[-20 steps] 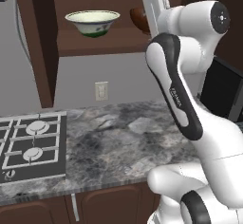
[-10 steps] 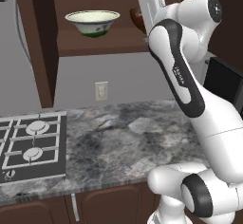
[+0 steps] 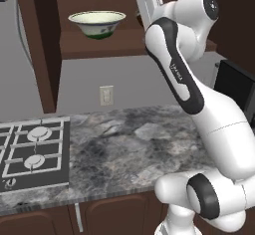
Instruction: Move the bowls from the cabinet to the plates on the dining table.
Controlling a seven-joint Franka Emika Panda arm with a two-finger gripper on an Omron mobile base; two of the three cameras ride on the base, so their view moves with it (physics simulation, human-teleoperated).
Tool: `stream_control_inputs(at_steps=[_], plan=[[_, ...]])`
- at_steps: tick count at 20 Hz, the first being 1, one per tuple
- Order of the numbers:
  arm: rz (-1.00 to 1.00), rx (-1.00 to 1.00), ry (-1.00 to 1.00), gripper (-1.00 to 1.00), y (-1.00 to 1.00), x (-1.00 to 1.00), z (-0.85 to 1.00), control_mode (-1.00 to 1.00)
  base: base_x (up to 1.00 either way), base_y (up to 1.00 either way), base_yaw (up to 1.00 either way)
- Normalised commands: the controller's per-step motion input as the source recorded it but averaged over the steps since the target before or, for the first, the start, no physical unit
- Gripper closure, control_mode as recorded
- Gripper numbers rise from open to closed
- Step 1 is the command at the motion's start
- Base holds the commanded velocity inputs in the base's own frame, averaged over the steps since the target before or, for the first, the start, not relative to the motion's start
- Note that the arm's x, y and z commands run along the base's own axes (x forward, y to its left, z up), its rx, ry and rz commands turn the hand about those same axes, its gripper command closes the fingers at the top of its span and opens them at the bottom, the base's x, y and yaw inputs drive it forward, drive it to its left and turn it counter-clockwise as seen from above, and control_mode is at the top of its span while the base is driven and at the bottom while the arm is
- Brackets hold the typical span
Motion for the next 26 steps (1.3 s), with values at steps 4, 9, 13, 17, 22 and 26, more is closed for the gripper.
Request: stream_control_inputs(at_steps=[4, 9, 13, 17, 22, 26], plan=[[0.00, 0.00, -0.08, -1.00, -0.08, 0.30, -0.13, -1.00, 0.00, 0.00, 0.00], [0.00, 0.02, -0.02, -1.00, -0.02, 0.41, -0.09, -1.00, 0.00, 0.00, 0.00], [0.01, 0.04, 0.06, -1.00, -0.01, 0.45, -0.03, -1.00, 0.00, 0.00, 0.00], [0.04, 0.00, 0.17, -1.00, 0.00, 0.39, 0.02, -1.00, 0.00, 0.00, 0.00], [0.05, 0.00, 0.14, -1.00, 0.03, 0.39, 0.11, -1.00, 0.00, 0.00, 0.00], [0.03, 0.00, 0.01, -1.00, 0.12, 0.39, 0.01, -1.00, 0.00, 0.00, 0.00]])
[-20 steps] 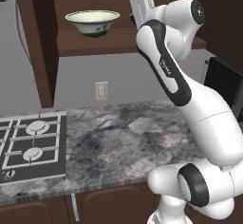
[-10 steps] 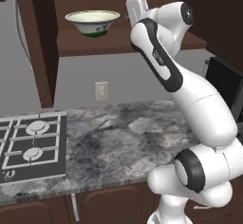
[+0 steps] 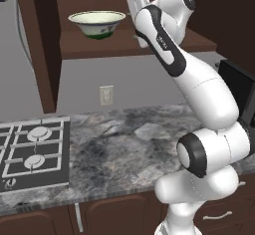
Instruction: Move the bowls from the cabinet to the plates on the dining table.
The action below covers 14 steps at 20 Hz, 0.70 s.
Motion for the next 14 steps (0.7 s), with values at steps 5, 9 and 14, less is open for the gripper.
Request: stream_control_inputs(at_steps=[5, 9, 14], plan=[[0.03, 0.02, -0.02, -1.00, 0.14, 0.34, -0.12, -1.00, 0.00, 0.00, 0.00], [0.00, 0.07, -0.10, -1.00, 0.19, 0.27, -0.20, -1.00, 0.00, 0.00, 0.00], [-0.01, 0.06, -0.10, -1.00, 0.23, 0.39, -0.07, -1.00, 0.00, 0.00, 0.00]])
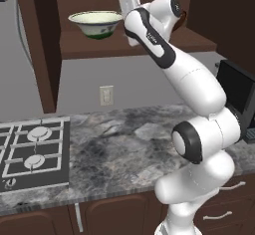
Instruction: Move the bowls from the cabinet to the plates on the dining table.
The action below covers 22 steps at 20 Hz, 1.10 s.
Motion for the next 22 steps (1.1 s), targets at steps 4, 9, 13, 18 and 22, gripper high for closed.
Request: stream_control_inputs(at_steps=[4, 9, 13, 18, 22], plan=[[-0.02, 0.04, -0.04, -1.00, 0.19, 0.43, -0.01, -1.00, 0.00, 0.00, 0.00], [0.00, 0.03, 0.02, -1.00, 0.08, 0.54, 0.01, -1.00, 0.00, 0.00, 0.00], [0.00, 0.01, 0.04, 1.00, 0.13, 0.48, -0.03, -1.00, 0.00, 0.00, 0.00], [0.00, -0.01, 0.01, 1.00, 0.30, 0.21, -0.03, -1.00, 0.00, 0.00, 0.00], [0.03, -0.06, -0.03, 1.00, 0.27, 0.01, 0.10, -1.00, 0.00, 0.00, 0.00]])
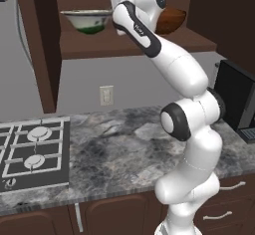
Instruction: Move the bowls from the cabinet to the plates on the dining table.
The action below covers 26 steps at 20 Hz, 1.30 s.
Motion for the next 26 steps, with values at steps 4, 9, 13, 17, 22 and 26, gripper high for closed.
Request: stream_control_inputs(at_steps=[4, 9, 13, 17, 22, 26], plan=[[0.06, -0.06, -0.04, 1.00, 0.10, -0.15, 0.16, -1.00, 0.00, 0.00, 0.00], [0.02, -0.01, -0.07, 1.00, -0.17, -0.57, -0.17, -1.00, 0.00, 0.00, 0.00], [0.00, -0.04, -0.01, 1.00, -0.26, -0.62, -0.62, -1.00, 0.00, 0.00, 0.00], [-0.01, 0.01, -0.01, 1.00, -0.23, -0.62, -0.39, -1.00, 0.00, 0.00, 0.00], [-0.05, 0.06, 0.00, 1.00, -0.16, -0.53, 0.08, -1.00, 0.00, 0.00, 0.00], [-0.06, 0.13, 0.03, 1.00, -0.22, -0.41, 0.37, -1.00, 0.00, 0.00, 0.00]])
